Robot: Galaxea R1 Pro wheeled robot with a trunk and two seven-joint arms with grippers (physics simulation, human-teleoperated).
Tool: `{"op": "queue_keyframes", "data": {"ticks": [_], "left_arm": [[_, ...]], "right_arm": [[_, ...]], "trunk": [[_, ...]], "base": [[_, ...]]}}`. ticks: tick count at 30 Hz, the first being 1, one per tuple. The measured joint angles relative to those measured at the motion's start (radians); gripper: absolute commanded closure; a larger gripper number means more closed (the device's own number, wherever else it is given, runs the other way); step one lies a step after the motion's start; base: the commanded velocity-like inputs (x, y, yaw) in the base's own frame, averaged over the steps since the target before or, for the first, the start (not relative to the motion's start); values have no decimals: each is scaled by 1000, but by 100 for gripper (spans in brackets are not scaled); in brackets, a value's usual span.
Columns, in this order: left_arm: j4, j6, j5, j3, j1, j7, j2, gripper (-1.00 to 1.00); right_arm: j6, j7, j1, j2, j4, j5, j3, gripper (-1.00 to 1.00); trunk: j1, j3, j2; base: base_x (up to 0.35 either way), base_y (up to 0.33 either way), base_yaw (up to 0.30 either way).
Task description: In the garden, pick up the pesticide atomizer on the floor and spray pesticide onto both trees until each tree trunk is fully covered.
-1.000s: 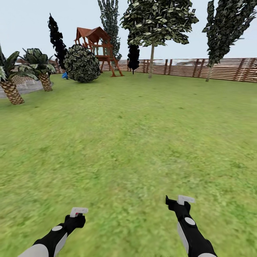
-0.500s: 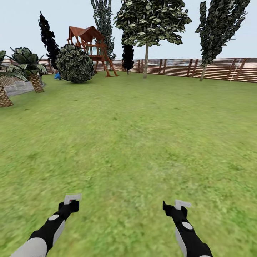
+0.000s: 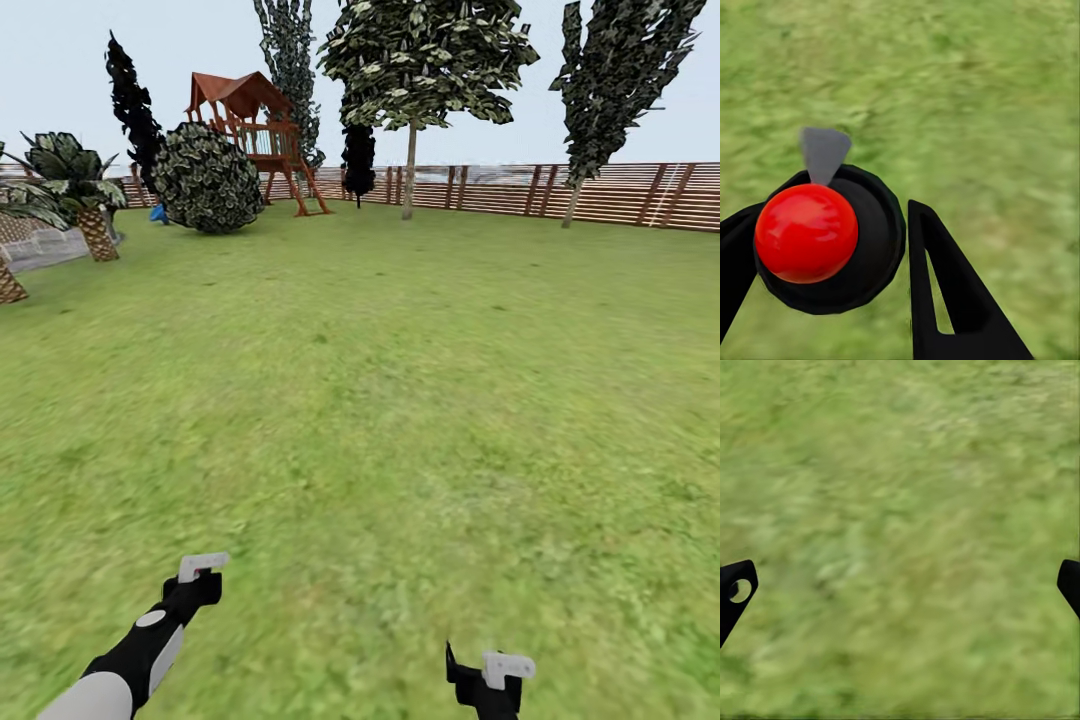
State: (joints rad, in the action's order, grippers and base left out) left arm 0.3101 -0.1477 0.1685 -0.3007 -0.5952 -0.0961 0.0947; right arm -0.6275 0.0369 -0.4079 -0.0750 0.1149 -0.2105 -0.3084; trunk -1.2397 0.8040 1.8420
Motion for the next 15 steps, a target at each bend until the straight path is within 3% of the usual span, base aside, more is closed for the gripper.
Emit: {"op": "queue_keyframes", "data": {"ticks": [9, 11, 15], "left_arm": [[-19, -4, 2, 0, 12, 1, 2, 100], [-19, -4, 2, 0, 12, 0, 2, 100], [-19, -5, 2, 0, 12, -1, 2, 100]], "right_arm": [[0, 0, 3, 1, -40, 0, 0, -100], [-1, 6, 3, 12, -41, 2, -1, -100], [-3, 137, 15, 22, -40, 3, -1, -100]], "trunk": [[0, 0, 0], [0, 0, 0], [0, 0, 0]], "base": [[340, -68, 0], [340, -73, 0], [340, -73, 0]]}}
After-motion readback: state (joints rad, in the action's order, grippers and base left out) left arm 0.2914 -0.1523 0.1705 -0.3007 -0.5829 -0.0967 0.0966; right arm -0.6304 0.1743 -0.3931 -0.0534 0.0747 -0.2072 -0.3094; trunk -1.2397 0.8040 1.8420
